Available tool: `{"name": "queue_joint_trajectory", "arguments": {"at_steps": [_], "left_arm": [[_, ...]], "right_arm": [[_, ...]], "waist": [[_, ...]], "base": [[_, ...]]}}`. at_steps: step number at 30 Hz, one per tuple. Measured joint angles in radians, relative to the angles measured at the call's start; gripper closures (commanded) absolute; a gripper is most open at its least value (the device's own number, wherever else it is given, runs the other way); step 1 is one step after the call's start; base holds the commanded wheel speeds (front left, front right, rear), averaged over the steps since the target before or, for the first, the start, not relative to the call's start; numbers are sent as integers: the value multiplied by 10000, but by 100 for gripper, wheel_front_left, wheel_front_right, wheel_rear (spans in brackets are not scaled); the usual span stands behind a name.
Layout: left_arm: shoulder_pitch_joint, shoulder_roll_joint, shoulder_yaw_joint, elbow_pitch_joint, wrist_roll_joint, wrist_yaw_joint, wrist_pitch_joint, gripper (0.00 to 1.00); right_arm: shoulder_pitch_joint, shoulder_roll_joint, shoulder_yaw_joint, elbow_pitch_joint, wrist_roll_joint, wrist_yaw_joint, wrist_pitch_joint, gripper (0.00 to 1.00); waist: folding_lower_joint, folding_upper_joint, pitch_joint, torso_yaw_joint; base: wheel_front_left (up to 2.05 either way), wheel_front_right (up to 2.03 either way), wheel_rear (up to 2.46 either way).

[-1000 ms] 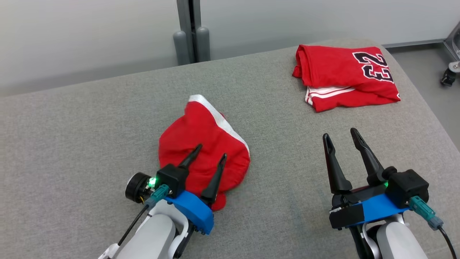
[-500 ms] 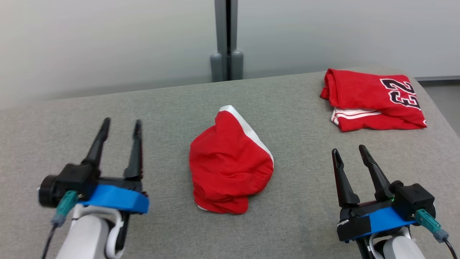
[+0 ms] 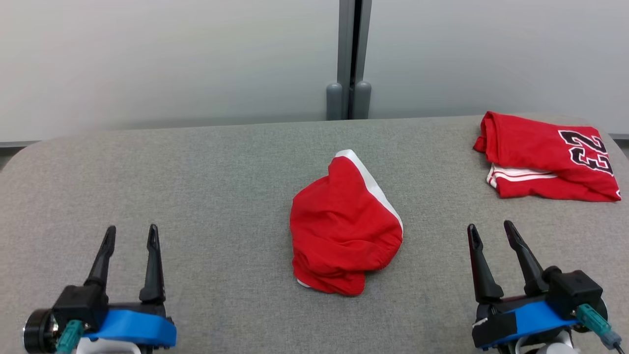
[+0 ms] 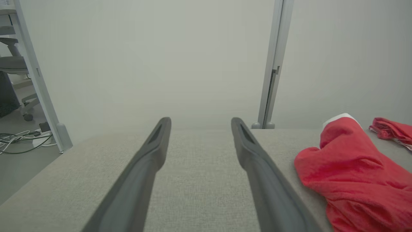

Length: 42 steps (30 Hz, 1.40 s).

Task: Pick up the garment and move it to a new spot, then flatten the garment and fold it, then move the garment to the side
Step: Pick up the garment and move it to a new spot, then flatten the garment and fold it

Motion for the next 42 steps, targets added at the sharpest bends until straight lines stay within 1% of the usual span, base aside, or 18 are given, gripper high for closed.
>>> {"name": "queue_joint_trajectory", "arguments": {"at_steps": [7,14,21,42], "left_arm": [[500,-303,267,67,318,-132,0,0],[614,-529,527,117,527,-295,0,0],[636,-600,767,119,715,-462,0,0],[660,-832,1122,71,1127,-677,0,0]], "right_arm": [[351,0,-171,121,-10,0,-2,0],[448,0,-267,203,-13,0,-2,0],[462,2,-293,245,-17,0,0,0],[461,4,-322,265,-19,0,-2,0]], "waist": [[0,1,-170,141],[0,2,-185,212],[0,2,-199,226],[0,2,-67,259]], "base": [[0,0,0],[0,0,0],[0,0,0],[0,0,0]]}}
